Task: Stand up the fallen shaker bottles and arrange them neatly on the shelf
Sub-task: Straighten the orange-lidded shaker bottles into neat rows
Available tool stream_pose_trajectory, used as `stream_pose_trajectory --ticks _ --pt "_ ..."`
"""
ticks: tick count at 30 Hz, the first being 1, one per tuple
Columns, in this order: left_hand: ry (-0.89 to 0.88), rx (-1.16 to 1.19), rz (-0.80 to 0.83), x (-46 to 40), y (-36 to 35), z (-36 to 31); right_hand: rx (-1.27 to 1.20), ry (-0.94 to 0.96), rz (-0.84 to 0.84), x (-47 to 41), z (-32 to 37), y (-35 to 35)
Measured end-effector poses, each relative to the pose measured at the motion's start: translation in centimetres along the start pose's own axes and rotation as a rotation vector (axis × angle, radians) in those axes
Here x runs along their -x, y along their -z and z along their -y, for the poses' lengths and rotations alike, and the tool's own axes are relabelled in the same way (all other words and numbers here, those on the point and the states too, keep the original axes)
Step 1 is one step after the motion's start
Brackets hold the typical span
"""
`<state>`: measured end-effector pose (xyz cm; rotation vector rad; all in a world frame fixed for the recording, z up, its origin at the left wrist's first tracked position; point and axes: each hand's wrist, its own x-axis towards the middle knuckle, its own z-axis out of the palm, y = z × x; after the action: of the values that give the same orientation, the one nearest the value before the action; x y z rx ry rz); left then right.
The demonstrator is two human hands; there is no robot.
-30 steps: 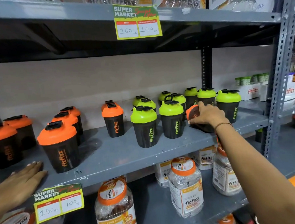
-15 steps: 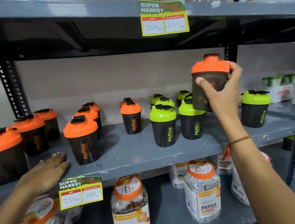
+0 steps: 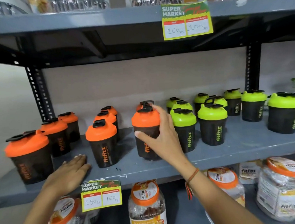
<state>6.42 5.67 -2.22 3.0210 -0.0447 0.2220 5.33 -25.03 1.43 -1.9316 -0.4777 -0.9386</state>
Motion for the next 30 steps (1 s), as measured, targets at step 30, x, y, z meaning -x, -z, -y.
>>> stream_pose_trajectory --ticks 30 --pt "0.021 1.082 -0.137 0.7 1.5 -4.4 -0.059 -0.299 0.392 -0.3 -4.3 2.1"
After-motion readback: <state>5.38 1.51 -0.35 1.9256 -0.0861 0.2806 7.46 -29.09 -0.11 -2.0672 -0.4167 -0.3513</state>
